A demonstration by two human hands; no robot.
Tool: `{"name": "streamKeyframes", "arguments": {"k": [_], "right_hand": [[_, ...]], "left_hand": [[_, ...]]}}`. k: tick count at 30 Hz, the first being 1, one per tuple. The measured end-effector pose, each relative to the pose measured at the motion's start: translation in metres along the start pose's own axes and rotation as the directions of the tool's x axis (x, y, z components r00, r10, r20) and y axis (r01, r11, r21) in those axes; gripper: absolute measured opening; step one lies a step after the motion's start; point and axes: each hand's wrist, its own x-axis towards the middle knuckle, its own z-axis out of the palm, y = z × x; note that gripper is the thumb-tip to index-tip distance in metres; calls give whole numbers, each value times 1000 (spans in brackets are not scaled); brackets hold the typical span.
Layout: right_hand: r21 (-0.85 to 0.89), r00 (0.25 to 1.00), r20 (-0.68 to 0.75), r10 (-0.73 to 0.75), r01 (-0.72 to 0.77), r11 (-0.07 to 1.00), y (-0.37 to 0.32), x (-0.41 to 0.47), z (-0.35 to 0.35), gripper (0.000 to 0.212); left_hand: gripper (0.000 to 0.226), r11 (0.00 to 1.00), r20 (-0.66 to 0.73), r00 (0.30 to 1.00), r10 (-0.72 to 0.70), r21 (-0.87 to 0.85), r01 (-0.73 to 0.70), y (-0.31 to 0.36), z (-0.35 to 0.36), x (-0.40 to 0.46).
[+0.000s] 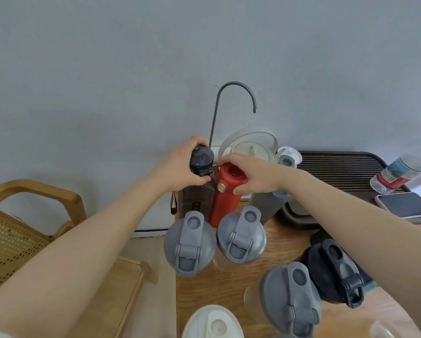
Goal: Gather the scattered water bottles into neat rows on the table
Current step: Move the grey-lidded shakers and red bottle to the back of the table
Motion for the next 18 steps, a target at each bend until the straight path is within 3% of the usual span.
{"name": "streamKeyframes", "arguments": {"k": [3,5,8,12,15,18], "right_hand": [[53,998,-43,49,-47,997,-3,-7,-3,87],[-13,988,-82,132,-134,991,-6,-9,-1,92],[-99,942,-160,294,-312,945,-18,-2,8,77],[-90,963,-192,190,-210,974,-18,4,13,58],[-77,985,-116,130,-139,987,-11,3,10,72],[-221,988,-147,54,-86,971,-8,-5,7,84]], "left_hand": [[66,999,-14,1000,-13,39,13,1,0,-1],[70,996,-28,999,-44,81,46,2,3,-4],[73,988,-56,995,-86,127,93,6,6,-9],[77,978,-71,992,-104,172,115,10,5,-13],[79,969,-80,992,-101,220,116,11,5,-17],[82,960,-65,991,-119,247,131,13,5,-18]]}}
